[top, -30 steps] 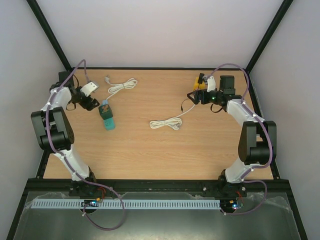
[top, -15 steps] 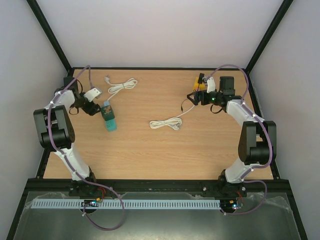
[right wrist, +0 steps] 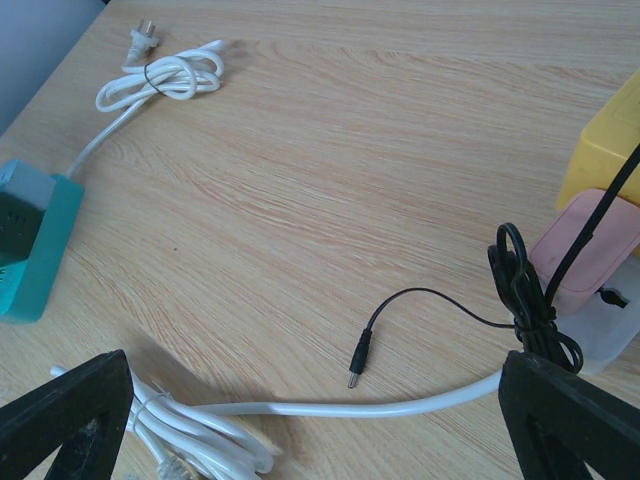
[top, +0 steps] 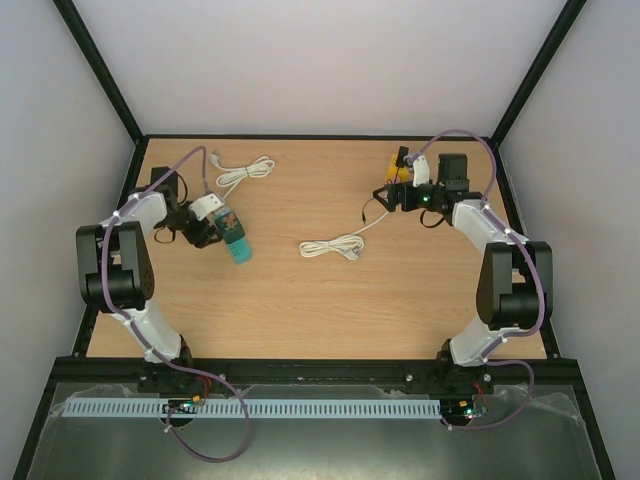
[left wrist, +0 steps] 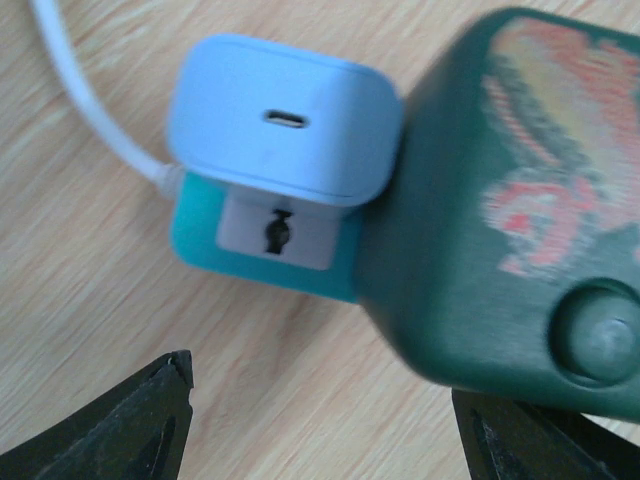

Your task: Pull the plug off the socket

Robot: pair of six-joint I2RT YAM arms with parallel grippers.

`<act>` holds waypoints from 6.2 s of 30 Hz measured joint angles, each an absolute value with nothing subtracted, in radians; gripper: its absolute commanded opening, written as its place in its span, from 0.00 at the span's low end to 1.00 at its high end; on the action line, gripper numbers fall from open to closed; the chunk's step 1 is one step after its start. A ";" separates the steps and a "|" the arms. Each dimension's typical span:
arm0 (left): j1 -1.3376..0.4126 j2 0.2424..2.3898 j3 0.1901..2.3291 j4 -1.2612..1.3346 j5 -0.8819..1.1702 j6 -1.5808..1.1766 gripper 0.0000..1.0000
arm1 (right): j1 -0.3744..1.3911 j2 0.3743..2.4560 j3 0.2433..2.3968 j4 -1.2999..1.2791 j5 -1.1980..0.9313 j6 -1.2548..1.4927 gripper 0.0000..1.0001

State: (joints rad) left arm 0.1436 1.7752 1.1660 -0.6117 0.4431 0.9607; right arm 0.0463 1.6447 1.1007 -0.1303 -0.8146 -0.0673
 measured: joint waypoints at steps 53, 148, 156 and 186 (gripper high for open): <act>0.146 1.578 1.061 -0.528 0.849 0.674 0.89 | 0.602 1.645 1.100 -0.075 -0.510 -0.143 0.98; -0.300 1.433 0.761 -0.382 0.716 1.108 0.74 | 0.746 1.753 1.010 -0.172 -0.760 -0.649 0.49; -0.311 1.420 0.757 -0.380 0.717 1.090 0.85 | 0.753 1.750 0.960 -0.176 -0.744 -0.599 0.99; -0.429 1.469 0.823 -0.407 0.752 1.055 0.90 | 0.715 1.573 0.645 0.092 -0.748 -0.485 0.65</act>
